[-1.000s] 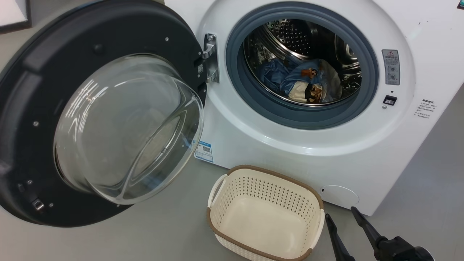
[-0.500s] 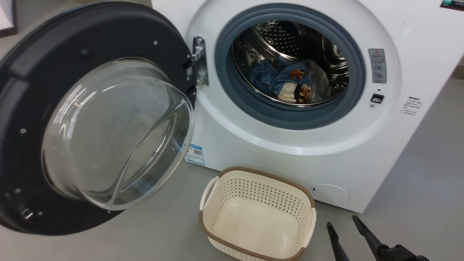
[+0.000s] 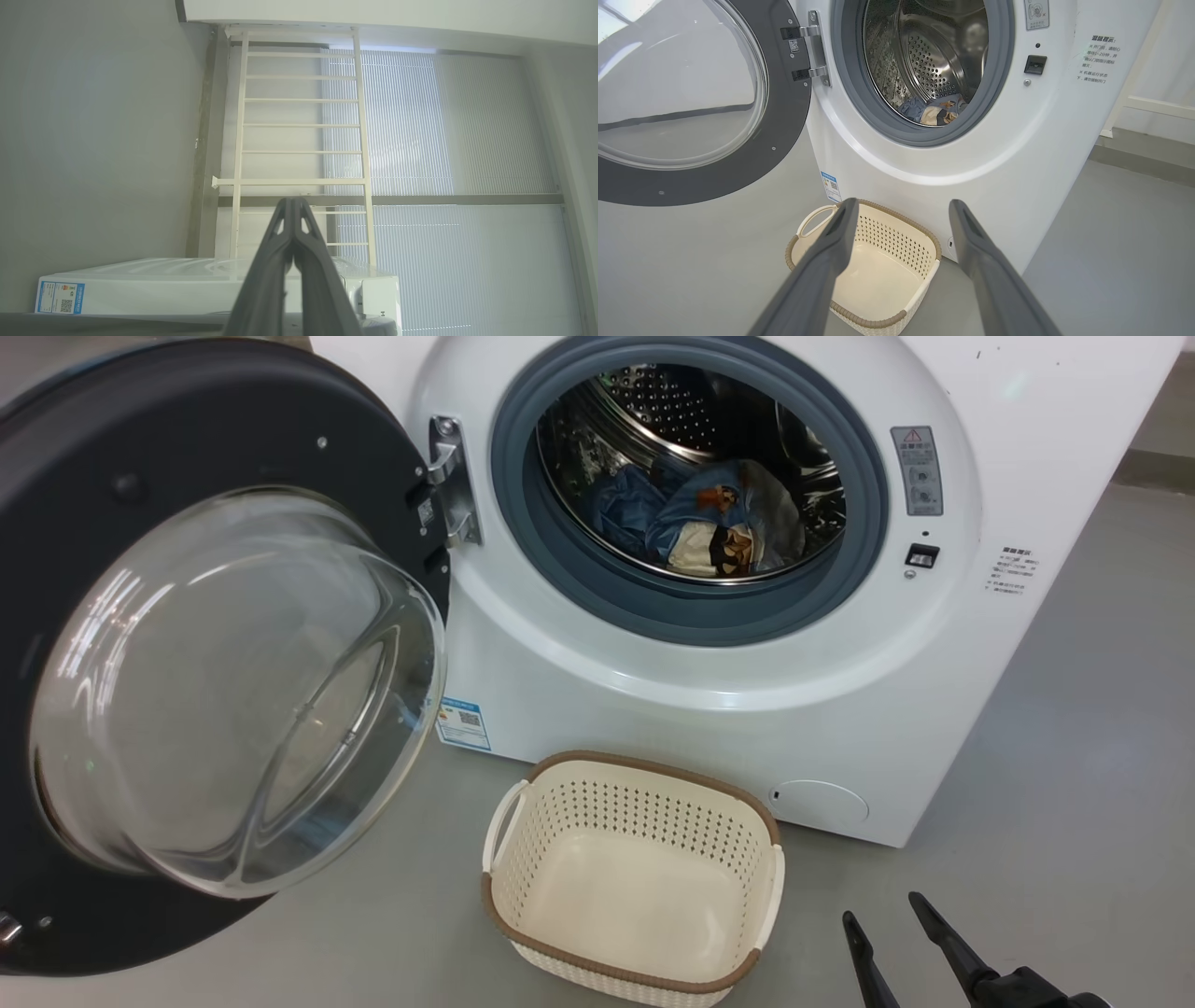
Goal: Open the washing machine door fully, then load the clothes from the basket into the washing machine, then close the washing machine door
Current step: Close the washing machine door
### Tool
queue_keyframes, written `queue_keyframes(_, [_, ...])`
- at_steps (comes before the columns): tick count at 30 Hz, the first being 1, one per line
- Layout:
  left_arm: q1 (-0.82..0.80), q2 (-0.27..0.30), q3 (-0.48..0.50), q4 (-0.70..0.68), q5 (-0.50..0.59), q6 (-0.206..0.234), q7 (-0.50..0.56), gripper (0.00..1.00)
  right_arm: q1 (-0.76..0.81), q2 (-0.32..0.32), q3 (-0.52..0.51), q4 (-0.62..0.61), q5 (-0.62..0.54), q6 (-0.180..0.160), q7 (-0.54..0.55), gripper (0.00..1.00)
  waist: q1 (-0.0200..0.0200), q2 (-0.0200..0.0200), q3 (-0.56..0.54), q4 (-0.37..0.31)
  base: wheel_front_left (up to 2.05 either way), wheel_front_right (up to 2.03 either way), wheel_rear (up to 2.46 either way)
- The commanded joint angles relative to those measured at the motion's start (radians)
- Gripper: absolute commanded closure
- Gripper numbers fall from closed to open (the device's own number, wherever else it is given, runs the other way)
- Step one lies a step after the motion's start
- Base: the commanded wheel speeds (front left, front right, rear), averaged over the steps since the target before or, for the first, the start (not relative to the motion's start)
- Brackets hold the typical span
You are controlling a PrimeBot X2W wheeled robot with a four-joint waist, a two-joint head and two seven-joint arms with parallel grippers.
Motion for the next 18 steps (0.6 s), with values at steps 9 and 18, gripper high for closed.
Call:
queue_keyframes(9, [-0.027,0.079,-0.010,0.028,-0.021,-0.031,0.086,1.00,-0.037,-0.012,0.018,-0.023,-0.019,0.002,-0.005,0.00,0.0000,-0.0001,0.017,-0.024,0.00,0.00,0.00])
queue_keyframes(18, [-0.015,0.091,-0.053,0.080,-0.031,-0.044,0.229,1.00,-0.036,-0.012,0.019,-0.016,-0.031,0.002,-0.005,0.00,0.0000,-0.0001,0.011,-0.028,0.00,0.00,0.00])
